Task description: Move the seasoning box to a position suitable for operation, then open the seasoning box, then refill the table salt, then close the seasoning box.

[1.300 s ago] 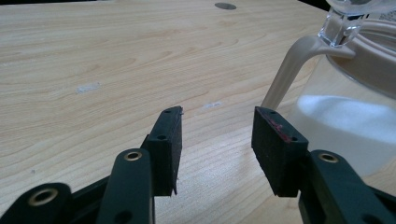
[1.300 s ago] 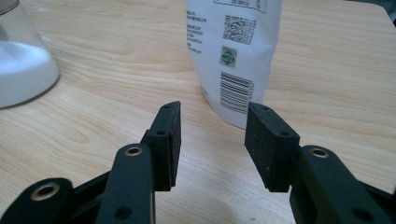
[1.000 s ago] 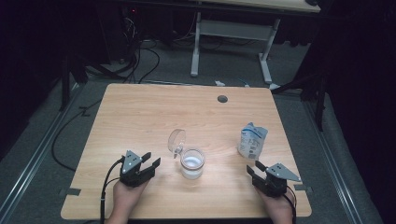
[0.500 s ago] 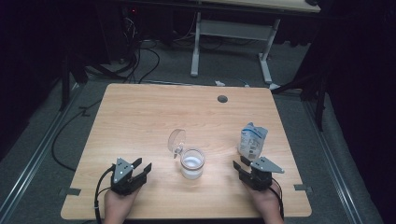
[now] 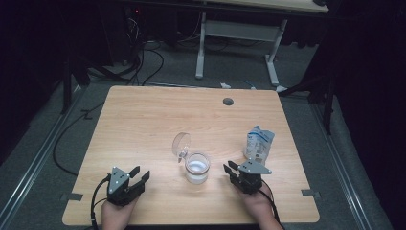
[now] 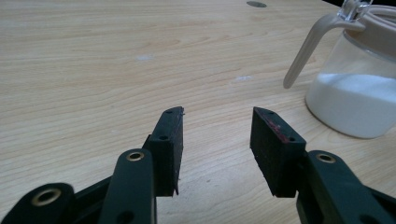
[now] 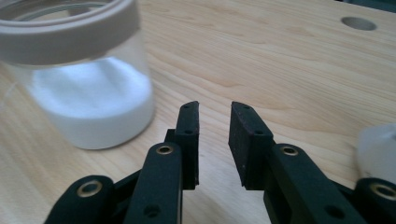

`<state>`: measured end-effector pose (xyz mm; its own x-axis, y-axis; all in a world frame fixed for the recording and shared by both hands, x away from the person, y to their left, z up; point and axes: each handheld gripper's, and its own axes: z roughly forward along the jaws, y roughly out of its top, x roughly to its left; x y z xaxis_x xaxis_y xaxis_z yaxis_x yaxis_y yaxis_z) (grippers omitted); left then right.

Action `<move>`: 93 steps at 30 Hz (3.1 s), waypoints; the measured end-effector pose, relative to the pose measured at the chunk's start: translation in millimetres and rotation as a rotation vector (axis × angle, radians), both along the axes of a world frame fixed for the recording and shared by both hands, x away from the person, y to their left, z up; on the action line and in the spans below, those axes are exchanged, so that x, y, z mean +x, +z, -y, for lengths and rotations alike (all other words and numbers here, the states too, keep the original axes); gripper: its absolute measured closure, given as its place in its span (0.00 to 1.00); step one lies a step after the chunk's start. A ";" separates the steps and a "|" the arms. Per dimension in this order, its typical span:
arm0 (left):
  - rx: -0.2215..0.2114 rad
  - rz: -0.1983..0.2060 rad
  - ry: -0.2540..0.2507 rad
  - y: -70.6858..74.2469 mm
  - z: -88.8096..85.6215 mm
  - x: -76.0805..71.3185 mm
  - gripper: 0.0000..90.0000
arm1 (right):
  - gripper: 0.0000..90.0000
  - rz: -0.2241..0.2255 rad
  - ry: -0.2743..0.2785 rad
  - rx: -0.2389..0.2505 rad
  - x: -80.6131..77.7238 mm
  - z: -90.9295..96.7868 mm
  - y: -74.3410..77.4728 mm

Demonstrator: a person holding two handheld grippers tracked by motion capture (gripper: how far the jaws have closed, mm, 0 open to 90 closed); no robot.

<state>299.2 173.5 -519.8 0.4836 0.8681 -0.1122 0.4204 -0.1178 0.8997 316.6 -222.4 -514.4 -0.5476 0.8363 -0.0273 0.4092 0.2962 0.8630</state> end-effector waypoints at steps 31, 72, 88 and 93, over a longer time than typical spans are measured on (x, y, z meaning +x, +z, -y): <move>-0.072 -0.012 -0.069 24.9 54.9 26.3 0.96 | 1.00 0.019 0.162 -0.012 -18.5 -34.0 0.0; -0.011 0.020 -0.101 28.3 87.3 28.3 0.99 | 1.00 0.030 0.188 -0.022 -21.6 -40.6 1.8; 0.036 0.023 -0.105 -3.2 93.1 32.5 1.00 | 1.00 0.008 0.152 -0.026 -21.6 -30.5 -2.5; 0.047 0.023 -0.102 -1.5 96.5 34.2 1.00 | 1.00 0.003 0.155 -0.013 -21.8 -29.5 -3.0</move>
<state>333.4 77.1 -521.3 0.5712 0.8185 -0.0610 0.3838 -0.2006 0.9014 294.8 -192.9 -517.4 -0.6703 0.7410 -0.0388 0.3554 0.3665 0.8598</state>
